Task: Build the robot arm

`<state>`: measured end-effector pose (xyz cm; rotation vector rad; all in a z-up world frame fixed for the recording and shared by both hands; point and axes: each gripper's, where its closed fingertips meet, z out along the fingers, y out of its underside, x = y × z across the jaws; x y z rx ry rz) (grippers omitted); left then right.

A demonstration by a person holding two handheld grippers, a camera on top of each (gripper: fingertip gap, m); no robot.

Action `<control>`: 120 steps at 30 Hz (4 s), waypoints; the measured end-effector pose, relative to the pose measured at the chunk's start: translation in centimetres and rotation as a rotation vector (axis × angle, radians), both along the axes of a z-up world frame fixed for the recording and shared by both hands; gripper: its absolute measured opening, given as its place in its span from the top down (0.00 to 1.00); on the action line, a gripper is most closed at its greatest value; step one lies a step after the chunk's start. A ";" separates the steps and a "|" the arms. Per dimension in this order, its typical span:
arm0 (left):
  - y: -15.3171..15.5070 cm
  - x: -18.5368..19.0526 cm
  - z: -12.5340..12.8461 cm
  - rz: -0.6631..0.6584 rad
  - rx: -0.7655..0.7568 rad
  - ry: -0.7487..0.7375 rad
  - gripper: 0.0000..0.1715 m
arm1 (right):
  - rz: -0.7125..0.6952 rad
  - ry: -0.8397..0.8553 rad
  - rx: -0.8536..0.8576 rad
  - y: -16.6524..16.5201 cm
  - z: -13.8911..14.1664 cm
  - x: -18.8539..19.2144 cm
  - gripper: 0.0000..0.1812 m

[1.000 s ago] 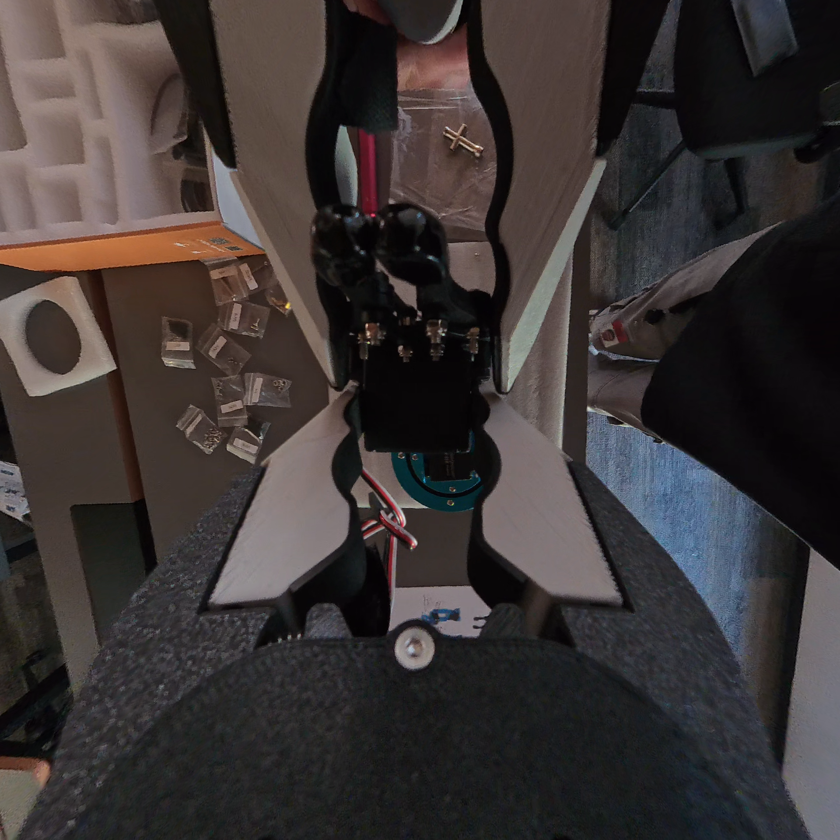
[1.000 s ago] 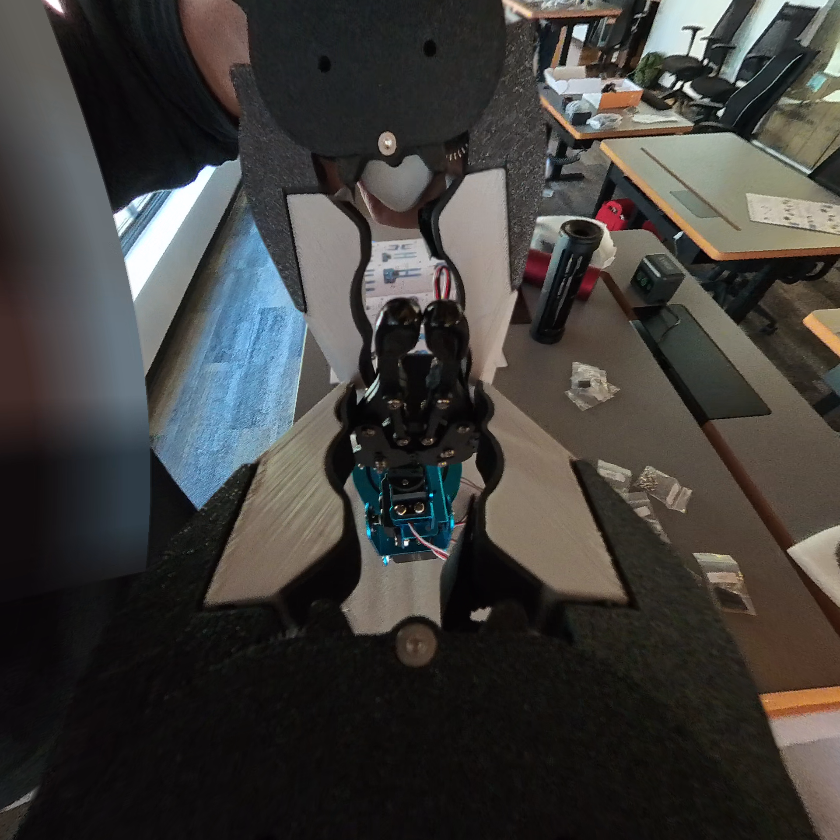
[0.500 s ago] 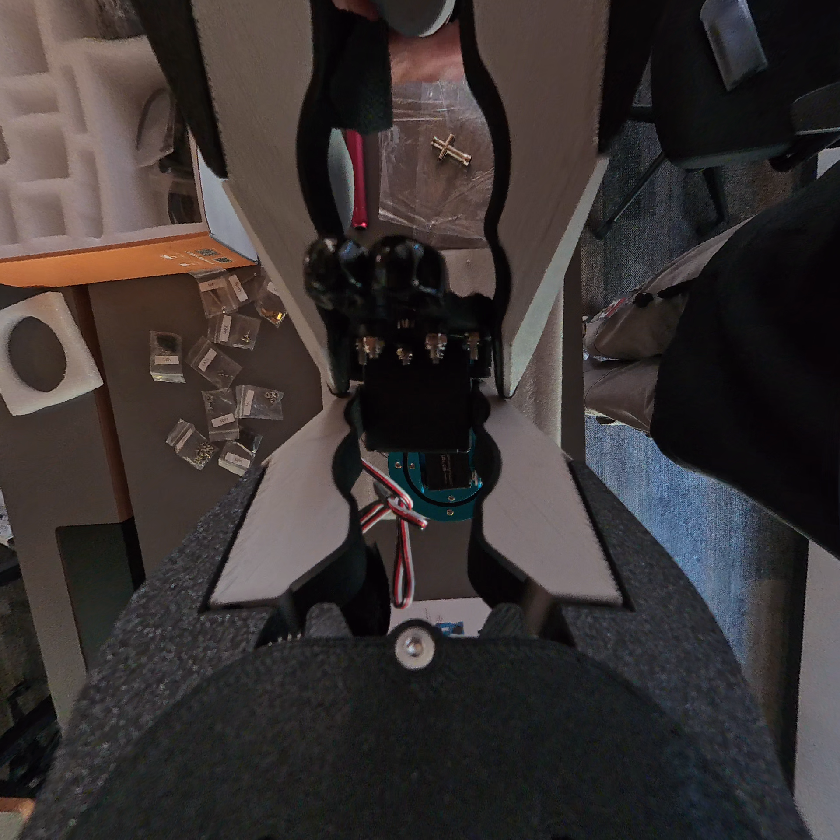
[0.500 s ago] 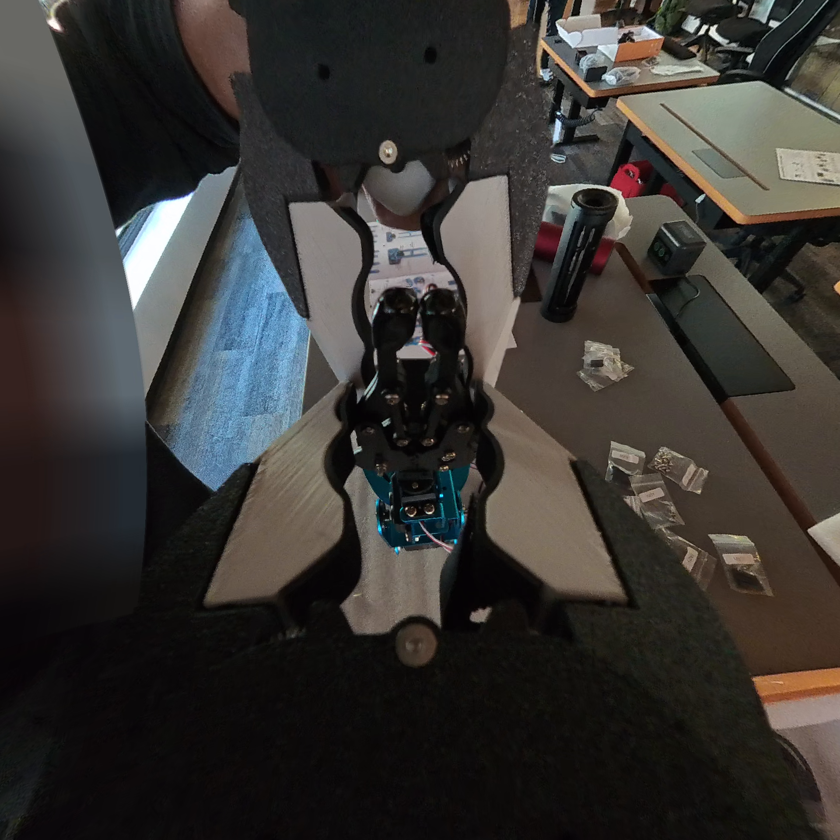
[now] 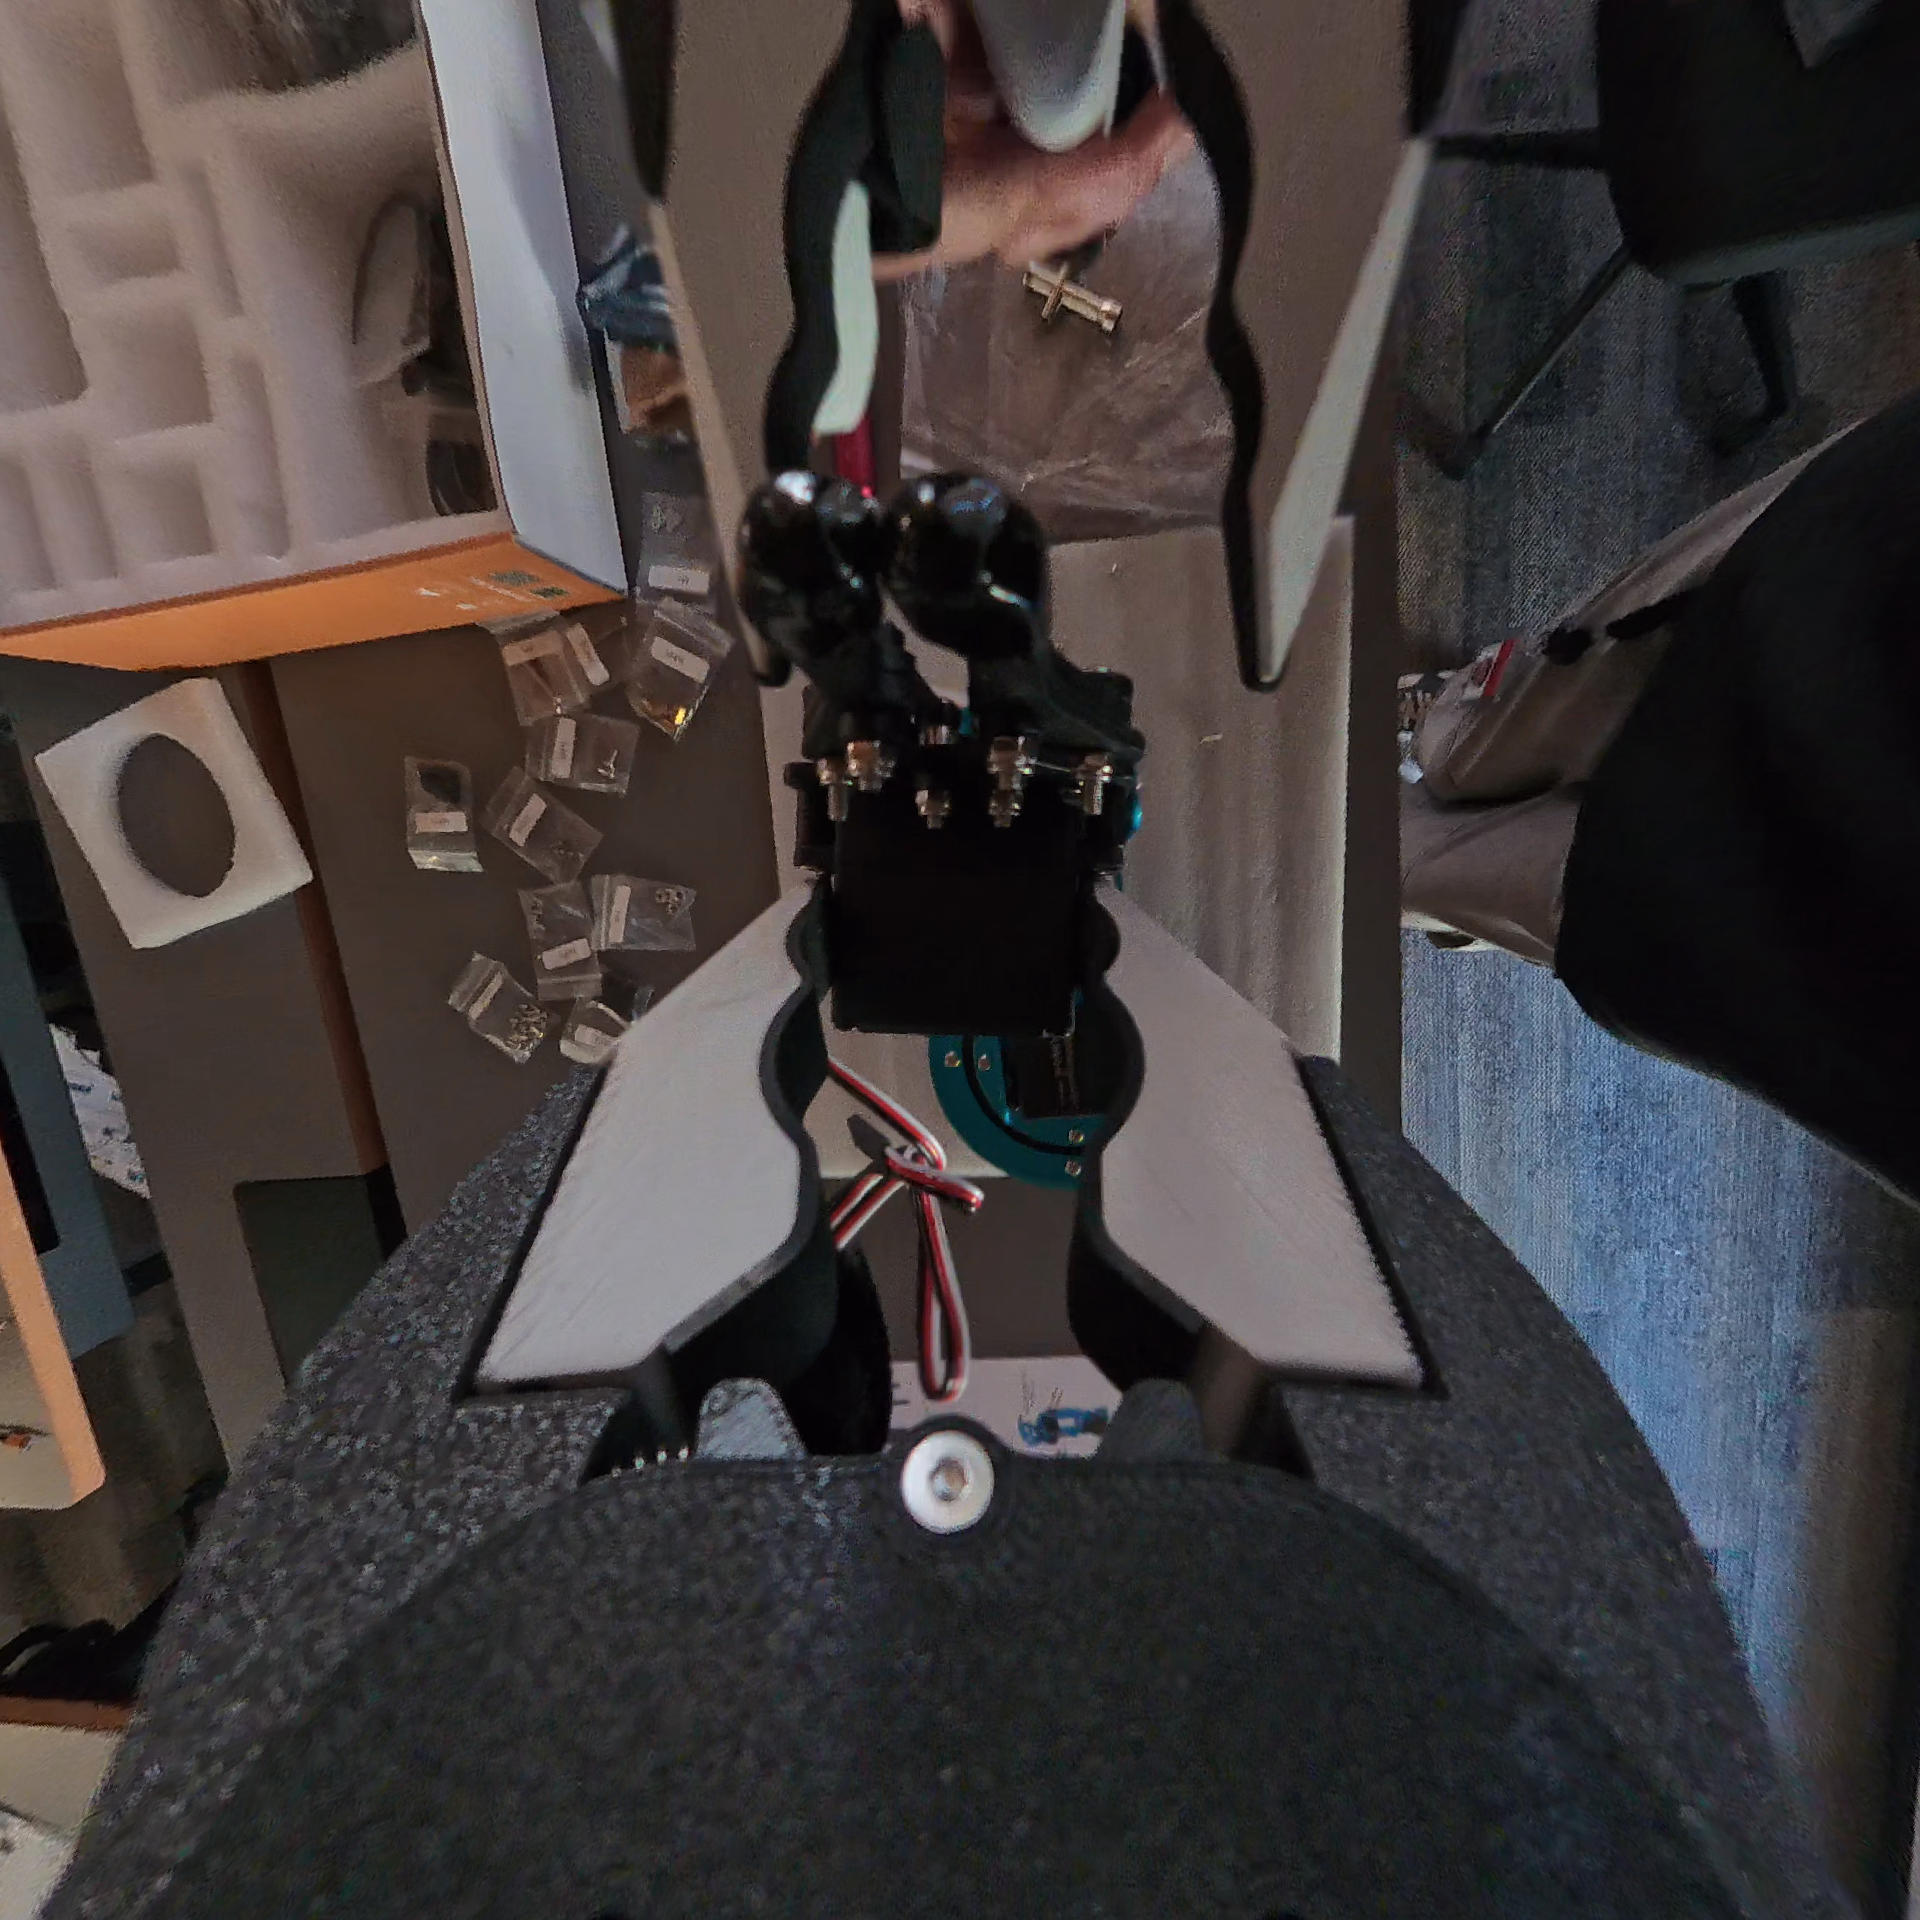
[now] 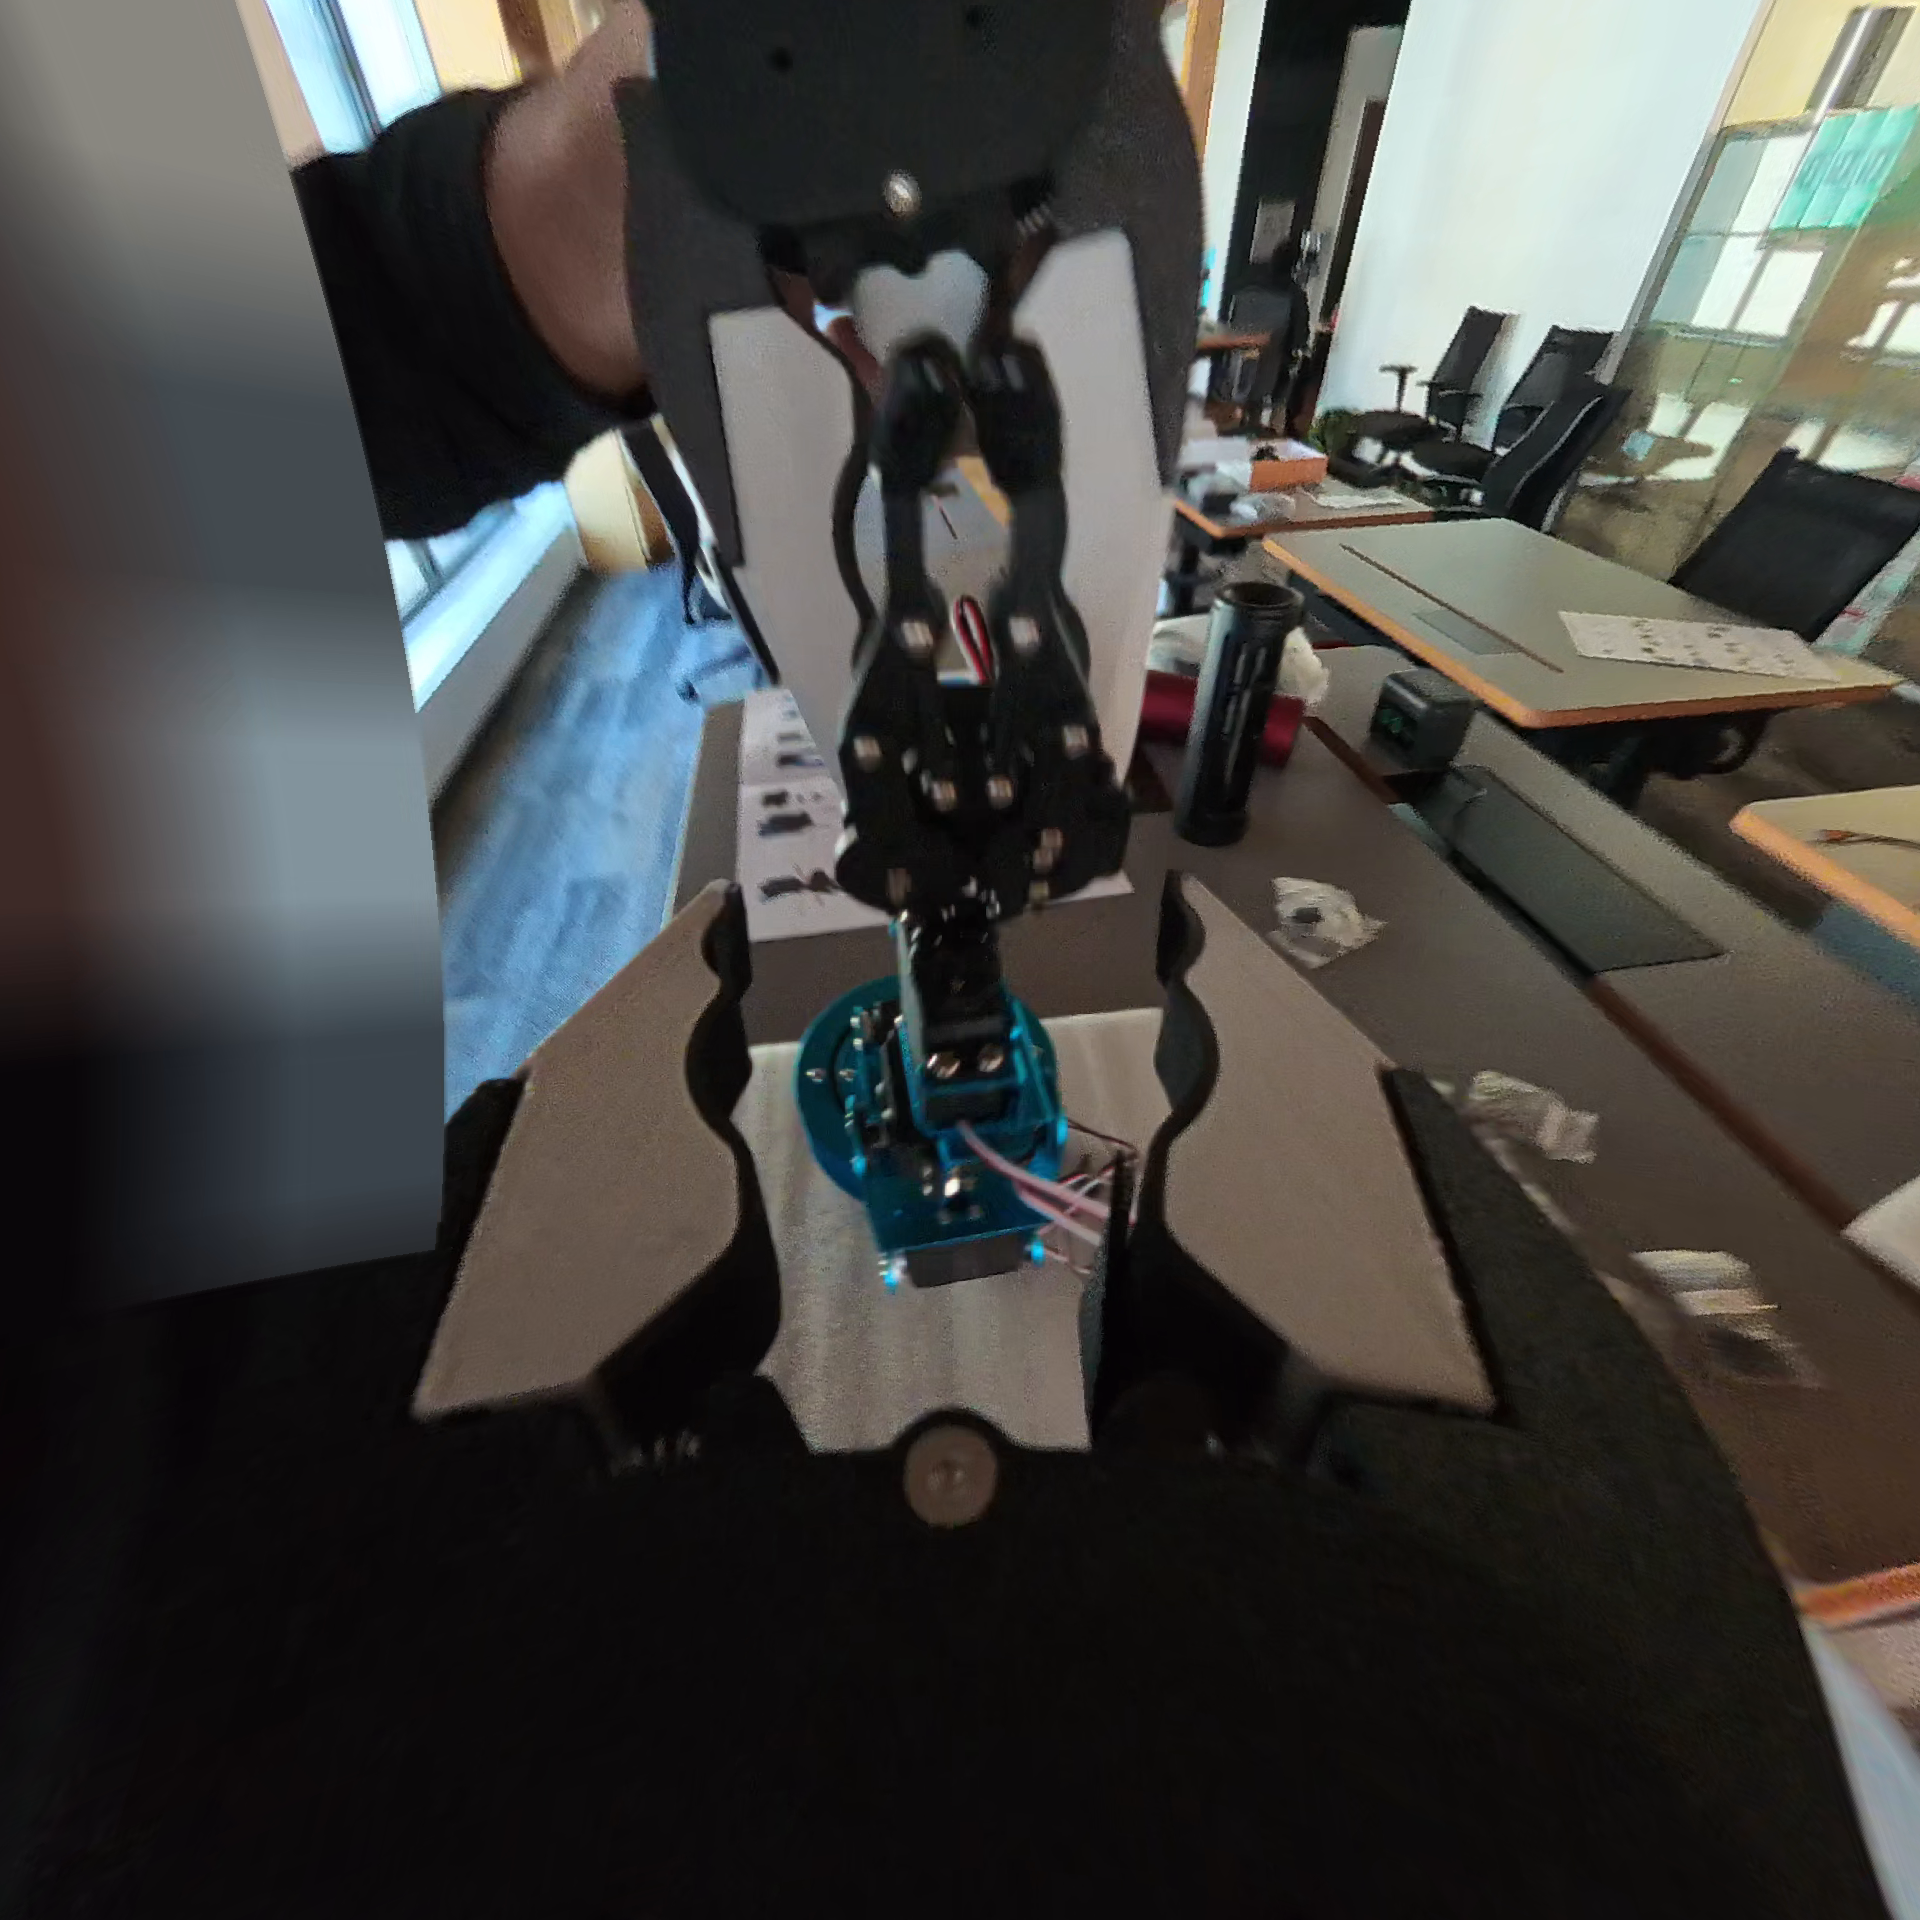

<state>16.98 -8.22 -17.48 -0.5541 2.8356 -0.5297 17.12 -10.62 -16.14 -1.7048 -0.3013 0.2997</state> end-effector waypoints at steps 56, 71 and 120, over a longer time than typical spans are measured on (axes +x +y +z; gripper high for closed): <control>-0.1 -0.9 0.0 -0.014 0.099 0.084 0.73 | 0.072 0.000 0.041 2.7 -3.6 -2.0 0.89; 0.5 -1.0 -0.1 -0.001 0.138 0.129 0.73 | 0.061 -0.019 0.037 2.6 -3.6 -1.9 0.89; -13.8 -6.1 -18.3 0.841 -0.403 0.020 0.75 | -0.407 0.054 -0.229 -9.5 -12.0 -6.3 0.84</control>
